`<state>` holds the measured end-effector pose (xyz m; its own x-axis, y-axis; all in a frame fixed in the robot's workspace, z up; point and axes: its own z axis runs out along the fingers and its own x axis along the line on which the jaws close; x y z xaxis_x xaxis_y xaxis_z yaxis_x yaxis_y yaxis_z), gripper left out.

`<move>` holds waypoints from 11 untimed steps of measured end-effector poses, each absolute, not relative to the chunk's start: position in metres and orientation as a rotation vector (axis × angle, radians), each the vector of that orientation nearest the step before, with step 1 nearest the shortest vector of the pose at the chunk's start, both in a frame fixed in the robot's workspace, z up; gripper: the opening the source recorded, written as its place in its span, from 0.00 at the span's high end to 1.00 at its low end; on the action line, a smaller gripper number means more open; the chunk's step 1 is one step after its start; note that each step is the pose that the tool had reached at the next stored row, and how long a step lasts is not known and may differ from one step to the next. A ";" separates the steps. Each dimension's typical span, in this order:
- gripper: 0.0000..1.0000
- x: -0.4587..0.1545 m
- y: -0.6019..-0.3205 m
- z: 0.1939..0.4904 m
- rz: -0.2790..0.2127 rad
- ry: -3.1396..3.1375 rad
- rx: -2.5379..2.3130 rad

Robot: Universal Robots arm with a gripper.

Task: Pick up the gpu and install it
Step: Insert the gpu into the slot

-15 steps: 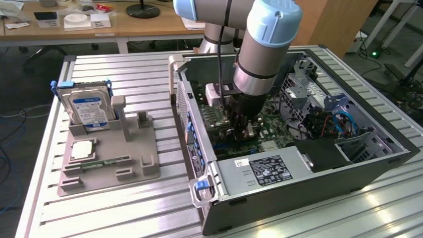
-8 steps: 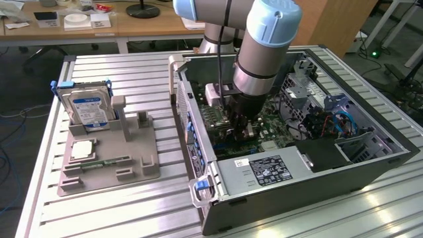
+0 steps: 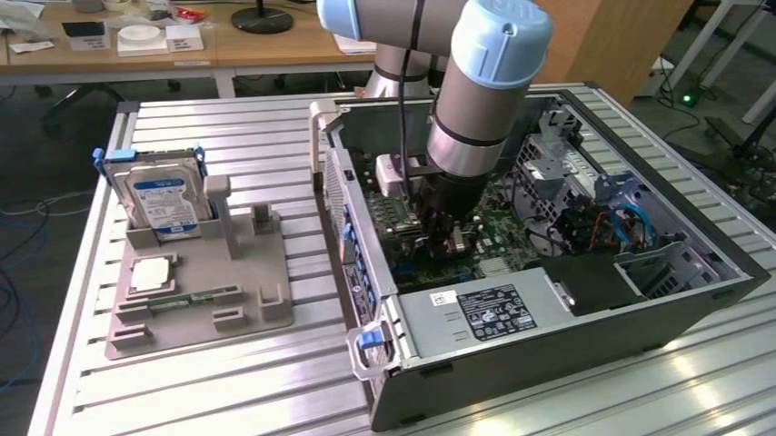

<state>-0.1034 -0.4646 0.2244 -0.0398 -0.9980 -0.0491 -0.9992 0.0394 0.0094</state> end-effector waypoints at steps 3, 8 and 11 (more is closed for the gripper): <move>0.72 -0.103 -0.465 0.224 0.064 2.244 -2.157; 0.72 -0.103 -0.464 0.224 0.063 2.244 -2.157; 0.72 -0.103 -0.464 0.223 0.063 2.244 -2.157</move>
<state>-0.1035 -0.4637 0.2225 -0.0398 -0.9980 -0.0482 -0.9992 0.0393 0.0096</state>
